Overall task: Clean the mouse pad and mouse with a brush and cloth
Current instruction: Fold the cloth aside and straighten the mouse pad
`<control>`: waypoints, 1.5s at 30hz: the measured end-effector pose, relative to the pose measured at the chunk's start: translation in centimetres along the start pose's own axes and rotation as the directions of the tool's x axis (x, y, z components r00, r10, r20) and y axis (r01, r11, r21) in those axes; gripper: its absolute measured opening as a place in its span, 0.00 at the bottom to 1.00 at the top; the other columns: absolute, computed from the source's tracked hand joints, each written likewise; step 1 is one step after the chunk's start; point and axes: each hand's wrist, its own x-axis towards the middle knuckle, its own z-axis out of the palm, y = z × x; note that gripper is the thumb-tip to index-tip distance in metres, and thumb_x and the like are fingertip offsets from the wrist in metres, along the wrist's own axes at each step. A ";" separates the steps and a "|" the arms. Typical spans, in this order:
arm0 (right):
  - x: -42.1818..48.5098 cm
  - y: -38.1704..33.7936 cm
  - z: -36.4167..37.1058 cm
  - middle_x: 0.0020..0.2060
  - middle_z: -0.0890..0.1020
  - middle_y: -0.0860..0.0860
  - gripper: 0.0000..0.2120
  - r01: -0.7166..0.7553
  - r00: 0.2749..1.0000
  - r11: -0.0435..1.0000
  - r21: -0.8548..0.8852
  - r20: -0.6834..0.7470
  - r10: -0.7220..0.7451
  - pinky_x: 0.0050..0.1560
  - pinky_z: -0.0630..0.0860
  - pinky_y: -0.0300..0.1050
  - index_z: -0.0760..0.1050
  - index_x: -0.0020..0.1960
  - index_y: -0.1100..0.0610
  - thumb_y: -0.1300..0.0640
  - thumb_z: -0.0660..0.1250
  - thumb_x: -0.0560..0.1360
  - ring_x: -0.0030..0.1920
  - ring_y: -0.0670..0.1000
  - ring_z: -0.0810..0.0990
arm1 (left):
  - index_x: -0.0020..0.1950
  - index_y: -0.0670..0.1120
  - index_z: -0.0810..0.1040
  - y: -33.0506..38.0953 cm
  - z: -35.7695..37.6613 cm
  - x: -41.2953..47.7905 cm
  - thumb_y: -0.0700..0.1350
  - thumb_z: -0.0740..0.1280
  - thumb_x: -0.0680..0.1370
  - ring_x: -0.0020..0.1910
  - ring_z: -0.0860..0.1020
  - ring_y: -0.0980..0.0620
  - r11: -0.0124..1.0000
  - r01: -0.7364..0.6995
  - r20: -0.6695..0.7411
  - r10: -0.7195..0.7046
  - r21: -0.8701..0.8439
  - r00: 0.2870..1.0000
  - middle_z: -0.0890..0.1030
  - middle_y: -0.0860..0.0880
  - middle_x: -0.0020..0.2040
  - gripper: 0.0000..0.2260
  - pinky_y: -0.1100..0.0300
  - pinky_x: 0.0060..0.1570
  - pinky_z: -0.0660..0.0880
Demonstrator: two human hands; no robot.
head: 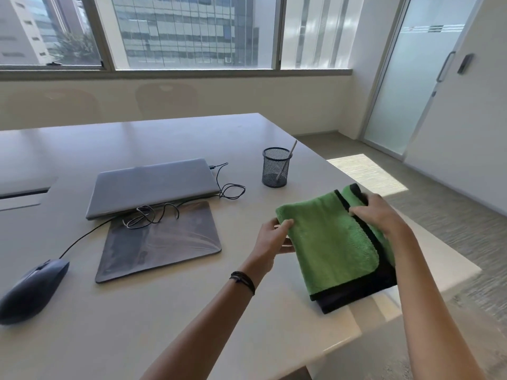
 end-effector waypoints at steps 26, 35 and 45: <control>-0.6 -4.1 10.5 0.58 0.76 0.62 0.17 0.412 0.887 0.901 0.136 -0.287 -0.362 0.49 0.75 0.46 0.77 0.55 0.60 0.74 0.58 0.72 0.58 0.57 0.77 | 0.63 0.44 0.74 0.4 -12.9 -4.8 0.37 0.68 0.74 0.58 0.75 0.42 0.691 -0.233 -0.225 0.504 0.684 0.834 0.73 0.45 0.61 0.17 0.50 0.61 0.70; -2.9 -8.8 16.6 0.53 0.78 0.52 0.15 0.406 0.841 0.878 0.255 0.273 -0.468 0.50 0.70 0.39 0.76 0.59 0.53 0.66 0.60 0.76 0.56 0.48 0.76 | 0.63 0.43 0.75 0.6 -22.0 -7.9 0.38 0.68 0.74 0.60 0.73 0.48 0.615 -0.068 -0.375 0.561 0.785 0.738 0.75 0.45 0.59 0.17 0.54 0.63 0.68; -3.6 -10.7 20.9 0.56 0.76 0.54 0.15 0.296 0.800 0.903 0.312 0.435 -0.412 0.59 0.70 0.42 0.73 0.62 0.54 0.64 0.61 0.76 0.59 0.49 0.74 | 0.68 0.46 0.69 -1.2 -26.7 -8.9 0.43 0.66 0.76 0.66 0.67 0.42 0.596 0.195 -0.492 0.387 0.778 0.780 0.69 0.41 0.66 0.20 0.51 0.66 0.64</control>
